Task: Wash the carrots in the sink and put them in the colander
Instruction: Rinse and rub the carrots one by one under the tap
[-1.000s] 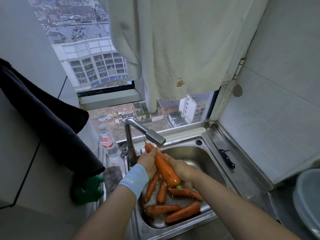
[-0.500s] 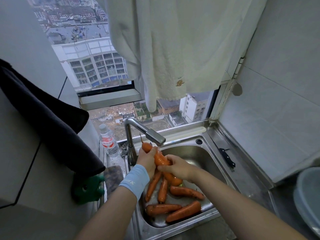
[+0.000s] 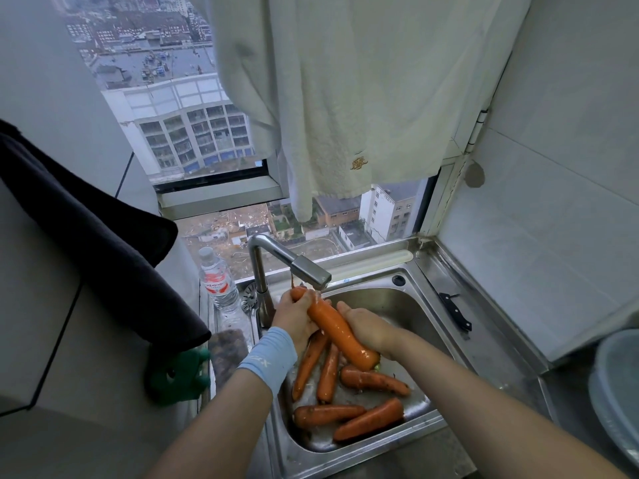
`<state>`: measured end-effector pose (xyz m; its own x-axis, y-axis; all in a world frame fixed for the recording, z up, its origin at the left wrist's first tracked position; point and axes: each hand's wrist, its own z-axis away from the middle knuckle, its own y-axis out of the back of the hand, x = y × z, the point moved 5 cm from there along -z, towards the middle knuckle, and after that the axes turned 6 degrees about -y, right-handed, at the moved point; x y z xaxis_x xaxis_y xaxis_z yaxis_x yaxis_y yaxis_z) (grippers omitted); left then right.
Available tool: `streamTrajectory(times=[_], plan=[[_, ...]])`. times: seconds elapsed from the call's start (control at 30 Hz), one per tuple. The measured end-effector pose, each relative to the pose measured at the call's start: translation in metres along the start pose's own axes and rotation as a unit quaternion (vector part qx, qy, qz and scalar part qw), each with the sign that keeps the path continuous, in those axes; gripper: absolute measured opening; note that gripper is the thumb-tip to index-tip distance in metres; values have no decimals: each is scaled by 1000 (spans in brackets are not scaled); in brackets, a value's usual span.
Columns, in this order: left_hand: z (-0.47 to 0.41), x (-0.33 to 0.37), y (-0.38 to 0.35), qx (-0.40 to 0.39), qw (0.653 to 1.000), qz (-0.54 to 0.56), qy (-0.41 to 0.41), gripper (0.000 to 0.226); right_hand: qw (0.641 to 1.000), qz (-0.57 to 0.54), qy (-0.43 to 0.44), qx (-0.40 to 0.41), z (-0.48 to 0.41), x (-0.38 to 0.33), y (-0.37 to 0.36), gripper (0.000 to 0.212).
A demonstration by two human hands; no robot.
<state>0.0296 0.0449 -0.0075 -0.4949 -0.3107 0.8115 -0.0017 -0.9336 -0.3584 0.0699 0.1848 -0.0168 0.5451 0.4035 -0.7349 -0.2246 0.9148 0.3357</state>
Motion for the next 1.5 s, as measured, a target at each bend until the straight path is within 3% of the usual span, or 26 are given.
streamTrajectory(times=[0.1,0.23,0.43,0.7,0.9,1.0,1.13,1.37,1.5], plan=[[-5,-7,2,36,997,-62,-7,15,1000,0,13,-25,1,-4,-3,73],[-8,2,2,51,997,-52,0,25,998,20,65,-12,-3,0,-1,47],[-6,7,10,33,997,-52,45,26,992,83,92,-3,4,1,7,29],[-4,4,14,65,992,-10,111,33,975,182,124,39,4,1,7,45],[-5,2,8,-33,987,-47,152,48,992,104,73,4,7,10,12,30],[-1,-2,-1,-63,987,-51,140,41,995,73,59,22,4,17,14,39],[-6,-12,0,-42,991,-81,96,36,998,35,46,11,3,15,15,39],[-7,-14,-4,24,994,82,74,32,999,-12,34,-37,7,7,4,42],[-7,-8,1,21,994,76,76,30,996,-60,31,-55,6,8,1,48]])
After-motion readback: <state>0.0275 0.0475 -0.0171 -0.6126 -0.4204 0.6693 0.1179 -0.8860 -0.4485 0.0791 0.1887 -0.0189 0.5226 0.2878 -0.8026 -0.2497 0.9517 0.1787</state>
